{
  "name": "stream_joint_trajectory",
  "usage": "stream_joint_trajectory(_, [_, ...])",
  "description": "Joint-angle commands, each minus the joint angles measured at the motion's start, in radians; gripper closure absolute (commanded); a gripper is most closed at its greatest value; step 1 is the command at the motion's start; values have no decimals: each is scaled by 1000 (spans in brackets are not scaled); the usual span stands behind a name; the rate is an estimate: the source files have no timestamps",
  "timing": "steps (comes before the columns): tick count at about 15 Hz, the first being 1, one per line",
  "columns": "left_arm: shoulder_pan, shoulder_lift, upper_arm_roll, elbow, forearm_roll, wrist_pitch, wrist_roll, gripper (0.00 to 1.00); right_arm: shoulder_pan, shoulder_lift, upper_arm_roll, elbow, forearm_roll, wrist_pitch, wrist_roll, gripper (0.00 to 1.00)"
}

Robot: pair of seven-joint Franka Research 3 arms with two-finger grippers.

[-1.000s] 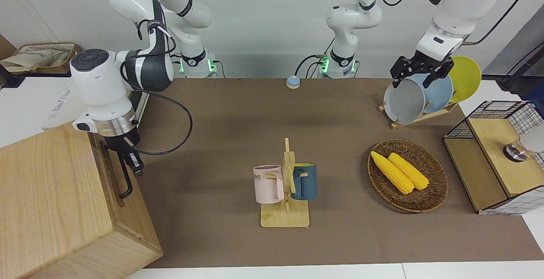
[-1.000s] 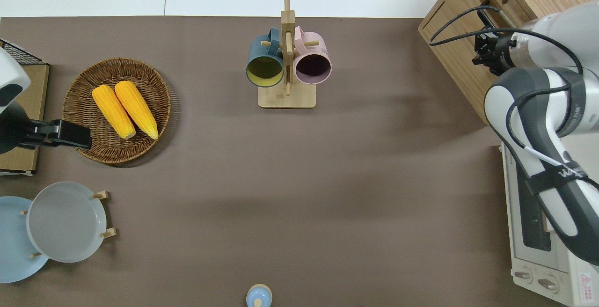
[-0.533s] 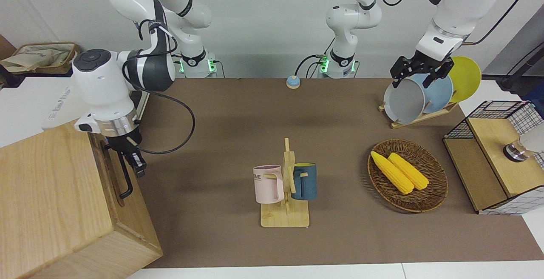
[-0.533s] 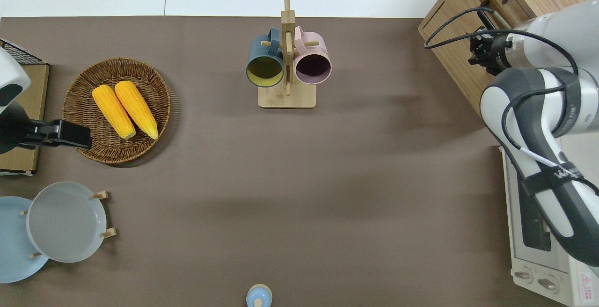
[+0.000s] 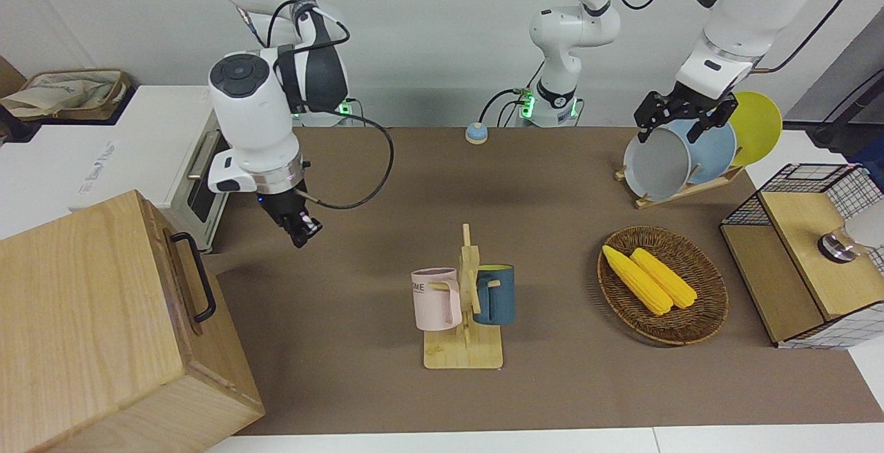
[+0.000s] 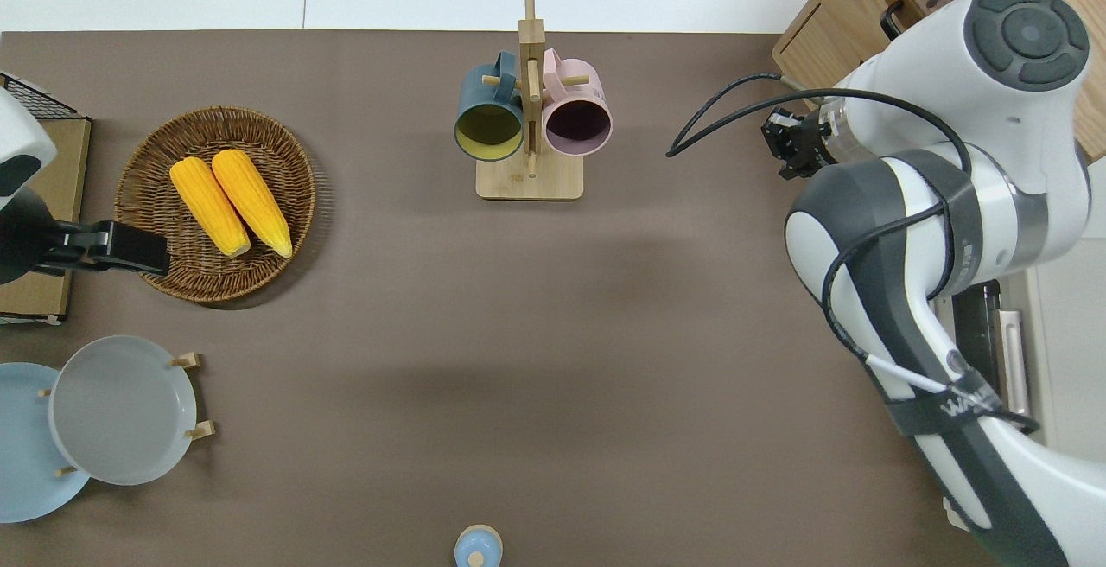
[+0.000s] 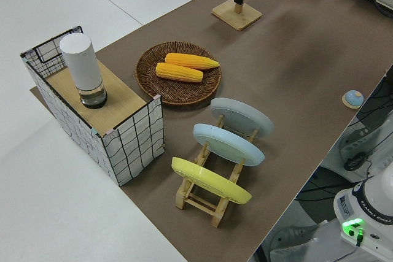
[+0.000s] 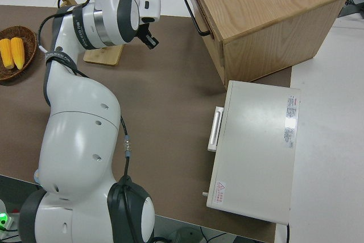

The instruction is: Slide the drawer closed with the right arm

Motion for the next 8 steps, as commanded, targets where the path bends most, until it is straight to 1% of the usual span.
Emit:
stream_joint_trajectory(1, [4,11,-6,26,17,-20,10,7,21,-93,-9,-26,20,-134,-153,1000])
stream_joint_trajectory(2, [4,11,-6,26,17,-20,10,7,21,-118,-11,-33,29,-170,-185,1000])
stream_joint_trajectory(3, [4,11,-6,24,17,-20,10,7,16,-145,-11,-45,35,-197,-248,1000])
stream_joint_trajectory(4, [4,11,-6,24,17,-20,10,7,9,-171,-11,-56,38,-228,-334,1000])
stream_joint_trajectory(6, [4,11,-6,26,17,-20,10,7,-13,-208,-22,-58,51,-283,-481,1000])
stream_joint_trajectory(8, [4,11,-6,24,17,-20,10,7,-33,-234,-44,-58,95,-293,-605,1000])
